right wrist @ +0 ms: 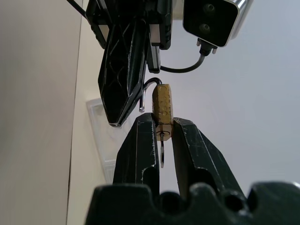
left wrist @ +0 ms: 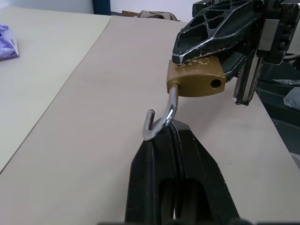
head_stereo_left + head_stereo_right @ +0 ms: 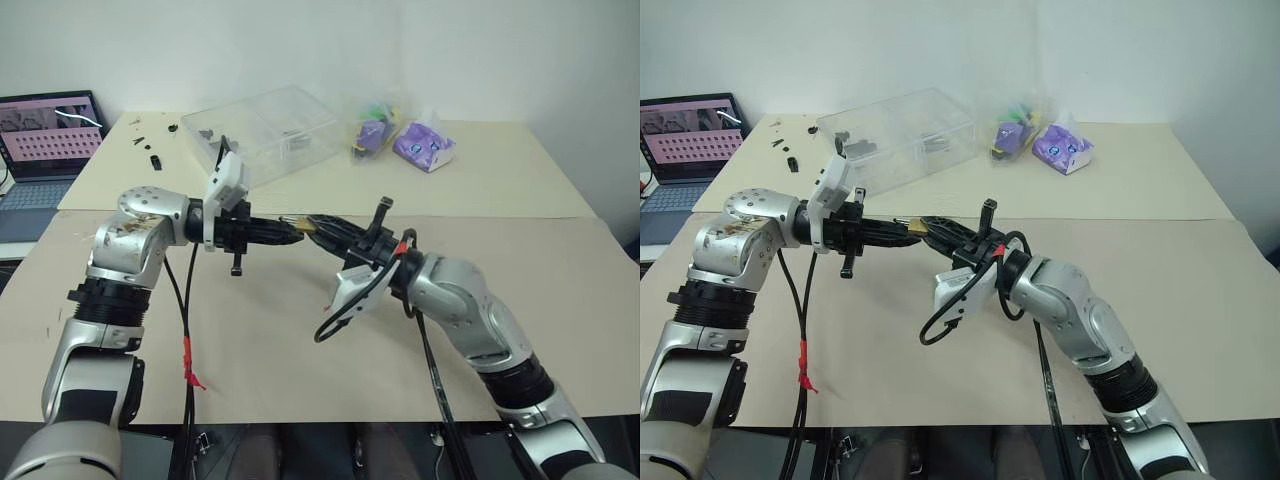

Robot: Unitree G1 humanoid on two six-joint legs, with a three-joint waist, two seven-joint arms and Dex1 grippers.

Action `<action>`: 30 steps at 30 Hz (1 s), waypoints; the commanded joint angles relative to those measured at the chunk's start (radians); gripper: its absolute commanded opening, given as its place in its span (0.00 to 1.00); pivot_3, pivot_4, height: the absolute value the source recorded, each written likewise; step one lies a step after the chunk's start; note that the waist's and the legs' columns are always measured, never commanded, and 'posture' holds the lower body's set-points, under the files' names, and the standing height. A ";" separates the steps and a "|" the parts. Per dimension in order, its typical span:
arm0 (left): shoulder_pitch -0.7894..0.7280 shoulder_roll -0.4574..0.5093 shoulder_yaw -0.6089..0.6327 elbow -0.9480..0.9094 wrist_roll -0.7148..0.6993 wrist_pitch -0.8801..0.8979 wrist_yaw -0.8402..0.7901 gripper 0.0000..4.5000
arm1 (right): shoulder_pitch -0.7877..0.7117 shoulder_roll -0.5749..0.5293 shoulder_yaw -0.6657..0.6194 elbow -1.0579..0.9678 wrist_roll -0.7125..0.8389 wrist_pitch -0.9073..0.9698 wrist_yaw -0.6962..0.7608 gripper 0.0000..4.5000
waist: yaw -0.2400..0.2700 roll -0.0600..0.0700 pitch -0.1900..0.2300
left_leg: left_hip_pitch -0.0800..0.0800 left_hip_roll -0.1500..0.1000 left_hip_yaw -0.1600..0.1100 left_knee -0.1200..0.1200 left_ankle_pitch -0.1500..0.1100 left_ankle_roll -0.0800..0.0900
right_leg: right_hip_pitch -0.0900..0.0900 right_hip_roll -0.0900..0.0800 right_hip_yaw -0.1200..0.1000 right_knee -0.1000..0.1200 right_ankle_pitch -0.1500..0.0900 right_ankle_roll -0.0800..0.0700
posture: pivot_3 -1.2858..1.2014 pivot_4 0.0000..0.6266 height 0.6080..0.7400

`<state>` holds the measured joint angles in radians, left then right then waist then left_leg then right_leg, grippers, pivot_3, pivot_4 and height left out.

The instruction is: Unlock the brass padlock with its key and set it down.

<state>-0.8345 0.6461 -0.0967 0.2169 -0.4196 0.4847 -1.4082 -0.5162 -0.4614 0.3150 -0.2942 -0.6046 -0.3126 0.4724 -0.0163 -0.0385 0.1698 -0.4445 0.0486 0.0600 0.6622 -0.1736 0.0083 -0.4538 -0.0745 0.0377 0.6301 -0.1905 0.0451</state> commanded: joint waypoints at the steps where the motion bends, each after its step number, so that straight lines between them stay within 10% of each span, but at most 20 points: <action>1: -0.028 0.000 0.015 -0.002 0.001 -0.017 0.008 0.02 | 0.012 -0.008 -0.013 -0.047 0.029 -0.005 0.013 0.02 | 0.000 0.000 0.000 | 0.000 0.000 0.000 0.000 0.000 0.000 | 0.000 0.000 0.000 0.000 0.000 0.000 | 0.52 0.24 0.90; 16: 0.090 0.126 0.025 -0.002 0.059 -0.098 -0.048 0.02 | 0.048 -0.040 -0.063 0.014 0.075 -0.005 0.006 0.02 | -0.008 0.000 0.000 | 0.000 0.000 0.000 0.000 0.000 0.000 | 0.000 0.000 0.000 0.000 0.000 0.000 | 0.52 0.24 0.90; 30: 0.352 0.154 0.061 -0.253 -0.001 -0.173 -0.046 0.02 | 0.159 -0.035 0.138 0.301 0.008 -0.254 -0.059 0.02 | 0.001 0.000 0.000 | 0.002 0.000 0.001 0.000 0.000 0.000 | 0.001 -0.001 0.000 0.000 -0.004 -0.006 | 0.52 0.24 0.90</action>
<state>-0.4881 0.7893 -0.0462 0.0094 -0.4005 0.3231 -1.4517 -0.3307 -0.5095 0.4366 0.0049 -0.6033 -0.5244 0.4287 -0.0156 -0.0387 0.1698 -0.4429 0.0491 0.0609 0.6621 -0.1734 0.0081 -0.4531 -0.0749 0.0380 0.6301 -0.1941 0.0388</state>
